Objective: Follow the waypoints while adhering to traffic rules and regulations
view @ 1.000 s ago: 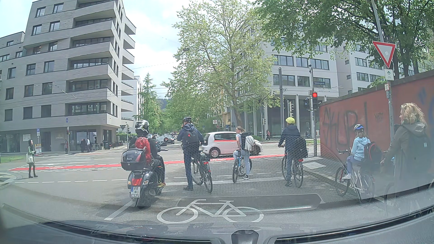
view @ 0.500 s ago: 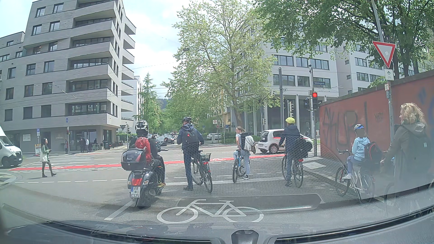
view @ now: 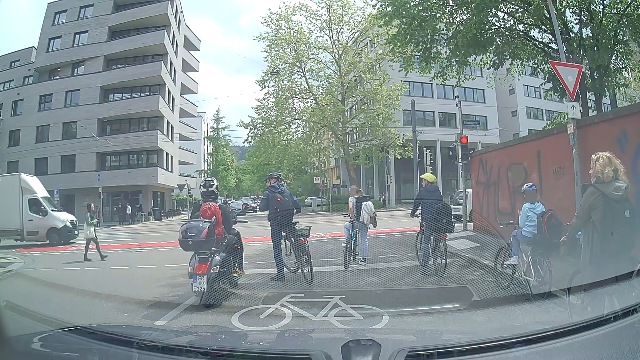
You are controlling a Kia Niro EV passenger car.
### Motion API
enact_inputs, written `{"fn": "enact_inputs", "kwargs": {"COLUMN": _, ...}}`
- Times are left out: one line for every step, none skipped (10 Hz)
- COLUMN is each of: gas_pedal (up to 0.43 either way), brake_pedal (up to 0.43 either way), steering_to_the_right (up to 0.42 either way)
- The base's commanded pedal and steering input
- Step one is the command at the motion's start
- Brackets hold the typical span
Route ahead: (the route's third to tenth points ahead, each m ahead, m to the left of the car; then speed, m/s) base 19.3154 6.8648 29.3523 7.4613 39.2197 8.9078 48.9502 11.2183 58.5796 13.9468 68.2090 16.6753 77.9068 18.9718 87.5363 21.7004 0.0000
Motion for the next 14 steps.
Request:
{"fn": "enact_inputs", "kwargs": {"gas_pedal": 0.000, "brake_pedal": 0.268, "steering_to_the_right": -0.015}}
{"fn": "enact_inputs", "kwargs": {"gas_pedal": 0.000, "brake_pedal": 0.268, "steering_to_the_right": -0.015}}
{"fn": "enact_inputs", "kwargs": {"gas_pedal": 0.000, "brake_pedal": 0.268, "steering_to_the_right": -0.015}}
{"fn": "enact_inputs", "kwargs": {"gas_pedal": 0.000, "brake_pedal": 0.268, "steering_to_the_right": -0.015}}
{"fn": "enact_inputs", "kwargs": {"gas_pedal": 0.000, "brake_pedal": 0.262, "steering_to_the_right": -0.015}}
{"fn": "enact_inputs", "kwargs": {"gas_pedal": 0.000, "brake_pedal": 0.268, "steering_to_the_right": -0.015}}
{"fn": "enact_inputs", "kwargs": {"gas_pedal": 0.000, "brake_pedal": 0.268, "steering_to_the_right": -0.015}}
{"fn": "enact_inputs", "kwargs": {"gas_pedal": 0.000, "brake_pedal": 0.268, "steering_to_the_right": -0.015}}
{"fn": "enact_inputs", "kwargs": {"gas_pedal": 0.000, "brake_pedal": 0.268, "steering_to_the_right": -0.015}}
{"fn": "enact_inputs", "kwargs": {"gas_pedal": 0.000, "brake_pedal": 0.262, "steering_to_the_right": -0.015}}
{"fn": "enact_inputs", "kwargs": {"gas_pedal": 0.000, "brake_pedal": 0.262, "steering_to_the_right": -0.015}}
{"fn": "enact_inputs", "kwargs": {"gas_pedal": 0.000, "brake_pedal": 0.268, "steering_to_the_right": -0.015}}
{"fn": "enact_inputs", "kwargs": {"gas_pedal": 0.000, "brake_pedal": 0.268, "steering_to_the_right": -0.015}}
{"fn": "enact_inputs", "kwargs": {"gas_pedal": 0.000, "brake_pedal": 0.268, "steering_to_the_right": -0.015}}
